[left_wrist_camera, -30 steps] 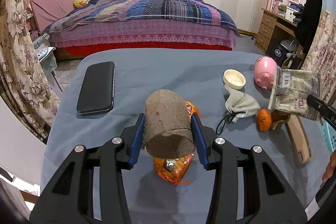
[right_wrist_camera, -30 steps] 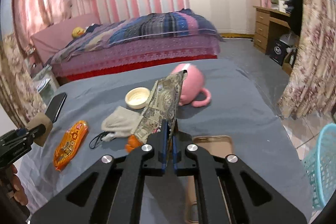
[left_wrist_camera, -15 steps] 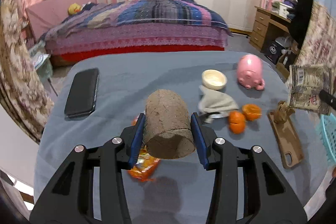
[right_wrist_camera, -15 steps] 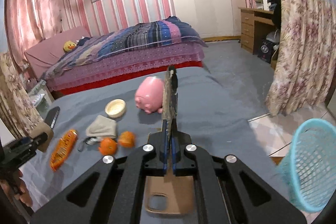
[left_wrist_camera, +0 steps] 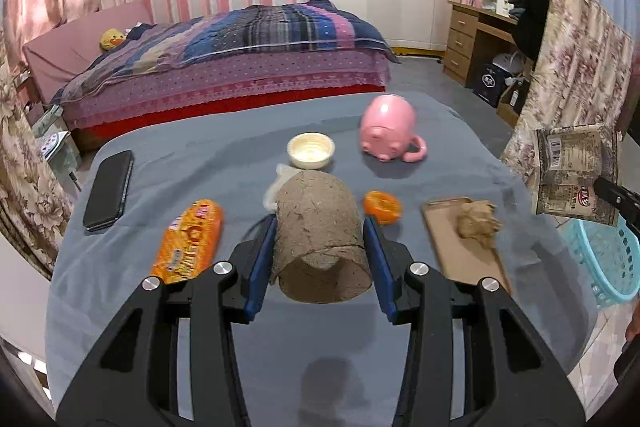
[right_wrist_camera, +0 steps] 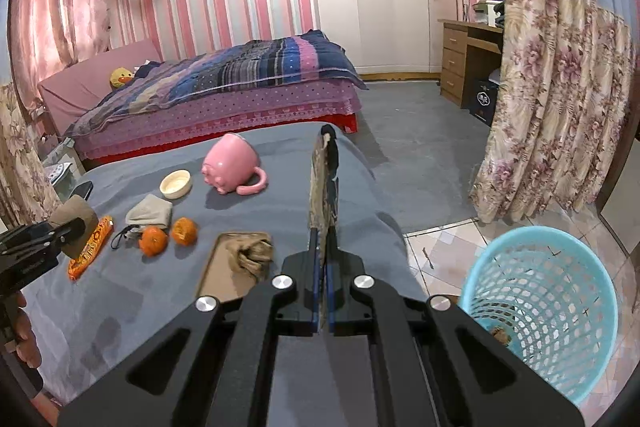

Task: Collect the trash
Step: 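Carry the tube and banknote toward the blue basket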

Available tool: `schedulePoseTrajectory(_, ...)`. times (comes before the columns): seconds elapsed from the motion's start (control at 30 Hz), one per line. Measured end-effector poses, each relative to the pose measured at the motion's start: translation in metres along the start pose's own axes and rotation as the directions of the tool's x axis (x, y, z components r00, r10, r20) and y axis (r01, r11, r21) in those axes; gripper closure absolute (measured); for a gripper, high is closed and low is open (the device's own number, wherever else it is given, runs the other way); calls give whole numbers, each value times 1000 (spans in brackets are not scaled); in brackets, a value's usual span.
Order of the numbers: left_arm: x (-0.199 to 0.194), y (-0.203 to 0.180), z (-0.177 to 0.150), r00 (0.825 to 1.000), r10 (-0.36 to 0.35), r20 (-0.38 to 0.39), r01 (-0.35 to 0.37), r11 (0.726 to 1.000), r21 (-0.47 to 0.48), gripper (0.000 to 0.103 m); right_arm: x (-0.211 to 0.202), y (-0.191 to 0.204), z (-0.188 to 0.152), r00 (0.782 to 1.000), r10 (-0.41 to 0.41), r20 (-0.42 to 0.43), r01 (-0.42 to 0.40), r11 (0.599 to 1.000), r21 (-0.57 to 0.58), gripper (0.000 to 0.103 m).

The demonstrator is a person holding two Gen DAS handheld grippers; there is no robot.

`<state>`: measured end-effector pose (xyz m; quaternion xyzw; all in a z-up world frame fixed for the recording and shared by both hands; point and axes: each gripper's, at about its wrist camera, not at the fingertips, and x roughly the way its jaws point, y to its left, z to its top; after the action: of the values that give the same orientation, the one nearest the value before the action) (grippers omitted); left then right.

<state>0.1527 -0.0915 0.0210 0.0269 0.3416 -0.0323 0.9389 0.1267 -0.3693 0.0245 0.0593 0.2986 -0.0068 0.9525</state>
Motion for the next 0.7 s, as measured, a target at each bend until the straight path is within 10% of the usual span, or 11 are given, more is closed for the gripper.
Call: schedulePoseTrajectory(0.7, 11, -190, 8, 961, -276, -16, 277, 958, 70, 60, -79, -189, -18, 965, -263, 13, 260, 959, 115, 100)
